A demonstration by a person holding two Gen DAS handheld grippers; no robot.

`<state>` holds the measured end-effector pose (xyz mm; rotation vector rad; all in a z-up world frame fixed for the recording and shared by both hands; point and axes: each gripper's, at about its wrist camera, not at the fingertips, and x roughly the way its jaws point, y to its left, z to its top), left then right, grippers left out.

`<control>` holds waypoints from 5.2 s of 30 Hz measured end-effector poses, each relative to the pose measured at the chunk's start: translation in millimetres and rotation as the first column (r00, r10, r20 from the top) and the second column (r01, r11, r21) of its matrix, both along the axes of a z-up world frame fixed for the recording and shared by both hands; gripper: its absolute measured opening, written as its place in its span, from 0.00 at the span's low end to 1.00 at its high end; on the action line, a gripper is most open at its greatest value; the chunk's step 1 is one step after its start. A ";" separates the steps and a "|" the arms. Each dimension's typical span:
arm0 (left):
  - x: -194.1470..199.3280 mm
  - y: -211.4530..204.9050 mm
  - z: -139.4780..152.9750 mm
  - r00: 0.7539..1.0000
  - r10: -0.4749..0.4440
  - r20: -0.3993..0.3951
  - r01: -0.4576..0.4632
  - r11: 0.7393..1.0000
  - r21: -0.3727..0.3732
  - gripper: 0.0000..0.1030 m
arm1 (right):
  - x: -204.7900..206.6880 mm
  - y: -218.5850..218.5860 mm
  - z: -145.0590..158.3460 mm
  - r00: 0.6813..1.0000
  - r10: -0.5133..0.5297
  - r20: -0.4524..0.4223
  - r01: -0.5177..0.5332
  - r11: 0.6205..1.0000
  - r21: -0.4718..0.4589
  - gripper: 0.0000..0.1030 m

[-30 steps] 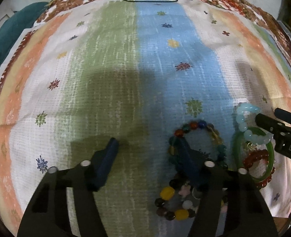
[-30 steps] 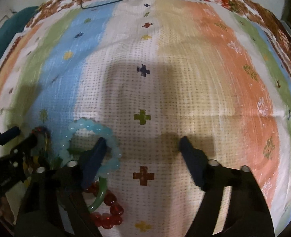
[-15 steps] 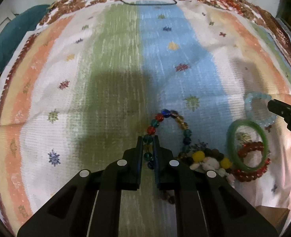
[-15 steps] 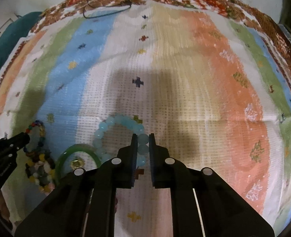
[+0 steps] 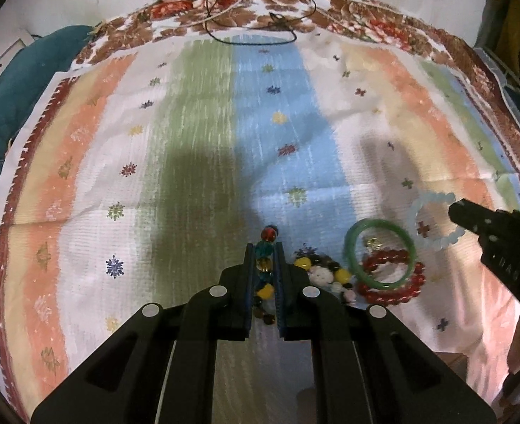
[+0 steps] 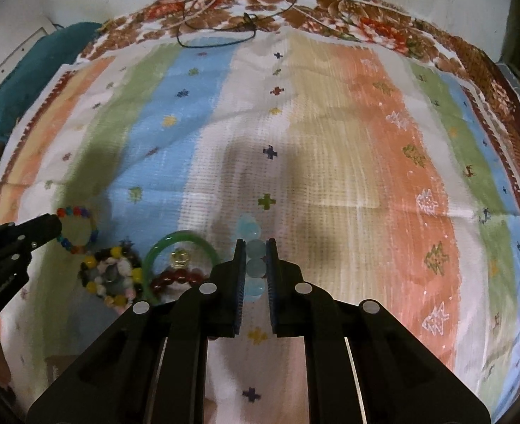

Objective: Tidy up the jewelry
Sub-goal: 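Lift and carry both held bracelets over the silver tin, then open the left tool over the tin while the right tool releases its bracelet, then move both open tools back to the remaining bracelets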

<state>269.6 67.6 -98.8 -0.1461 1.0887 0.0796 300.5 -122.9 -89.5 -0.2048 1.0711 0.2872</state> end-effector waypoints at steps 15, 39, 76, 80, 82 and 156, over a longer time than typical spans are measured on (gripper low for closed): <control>-36.3 -24.3 44.9 0.997 -0.028 0.079 0.031 0.999 -0.040 0.09 | -40.6 -11.0 37.7 0.999 0.011 0.053 -0.014 0.998 0.057 0.12; -103.9 -46.2 90.3 0.983 -0.056 0.174 0.064 0.997 -0.038 0.09 | -110.2 -22.2 85.3 0.984 0.063 0.165 -0.086 0.987 0.136 0.12; -163.2 -52.0 93.3 0.984 0.011 0.179 -0.005 0.999 -0.038 0.30 | -173.2 -38.1 93.8 0.987 0.059 0.150 -0.091 0.973 0.213 0.47; -158.8 -40.4 89.4 0.986 0.049 0.160 -0.039 0.997 -0.061 0.46 | -163.0 -43.7 88.3 0.991 0.029 0.130 -0.055 0.977 0.204 0.51; -156.1 -34.5 87.6 0.986 0.064 0.153 -0.054 0.996 -0.072 0.52 | -159.5 -45.2 86.6 0.992 0.021 0.125 -0.046 0.978 0.202 0.53; -31.0 -11.8 -9.4 0.998 0.015 -0.060 -0.020 0.996 -0.084 0.71 | -34.2 -14.7 1.8 0.999 -0.035 0.006 0.034 0.999 0.034 0.81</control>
